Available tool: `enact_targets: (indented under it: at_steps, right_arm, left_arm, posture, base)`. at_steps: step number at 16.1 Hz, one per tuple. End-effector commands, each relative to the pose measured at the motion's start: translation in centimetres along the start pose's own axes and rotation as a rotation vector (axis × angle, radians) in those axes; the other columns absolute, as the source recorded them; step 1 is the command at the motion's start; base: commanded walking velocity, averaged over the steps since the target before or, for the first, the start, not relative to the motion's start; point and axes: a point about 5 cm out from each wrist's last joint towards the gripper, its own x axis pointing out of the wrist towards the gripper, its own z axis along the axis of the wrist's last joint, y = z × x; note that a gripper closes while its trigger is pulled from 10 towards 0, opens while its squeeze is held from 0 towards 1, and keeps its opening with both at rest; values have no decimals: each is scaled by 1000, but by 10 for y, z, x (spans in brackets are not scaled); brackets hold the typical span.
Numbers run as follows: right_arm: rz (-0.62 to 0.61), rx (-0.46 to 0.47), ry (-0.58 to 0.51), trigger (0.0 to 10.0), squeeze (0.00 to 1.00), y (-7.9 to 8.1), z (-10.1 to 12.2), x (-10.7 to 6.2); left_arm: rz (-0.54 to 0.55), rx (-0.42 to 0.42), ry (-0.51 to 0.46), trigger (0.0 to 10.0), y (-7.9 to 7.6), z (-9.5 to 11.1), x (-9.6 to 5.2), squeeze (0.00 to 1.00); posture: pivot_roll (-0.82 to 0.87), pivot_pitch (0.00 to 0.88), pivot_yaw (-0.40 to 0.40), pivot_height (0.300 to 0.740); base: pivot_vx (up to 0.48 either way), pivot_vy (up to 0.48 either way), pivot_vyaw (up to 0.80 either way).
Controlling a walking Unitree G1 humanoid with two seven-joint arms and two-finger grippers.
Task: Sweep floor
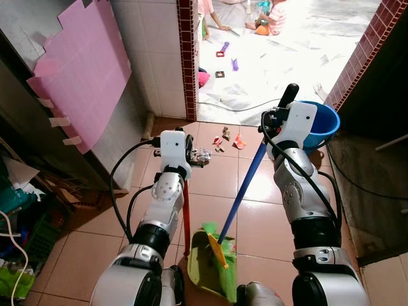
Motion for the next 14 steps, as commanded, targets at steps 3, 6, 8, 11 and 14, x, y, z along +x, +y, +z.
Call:
enact_targets:
  at_steps: [3, 6, 8, 11, 14]
  right_arm:
    - [90, 83, -81, 10000, 0, 18, 28, 8]
    - [134, 31, -168, 10000, 0, 29, 52, 15]
    - [131, 20, -205, 10000, 0, 32, 57, 15]
    - [110, 18, -231, 10000, 0, 28, 54, 8]
    - [43, -47, -255, 10000, 0, 8, 52, 4]
  left_arm:
    - [30, -13, 0, 10000, 7, -1, -5, 0]
    - [119, 177, -88, 10000, 23, 18, -4, 0]
    - [160, 178, -132, 10000, 35, 31, -5, 0]
    - [191, 141, -166, 10000, 44, 42, -12, 0]
    - [199, 138, -152, 10000, 44, 34, -17, 0]
  posture:
    - [-33, 73, -27, 740]
    - [-22, 71, -22, 740]
    - [-16, 71, -8, 740]
    - [0, 72, 10, 740]
    - [-10, 57, 8, 740]
  base:
    - [0, 0, 0]
    - [0, 0, 0]
    - [0, 0, 0]
    - [0, 0, 0]
    - [0, 0, 0]
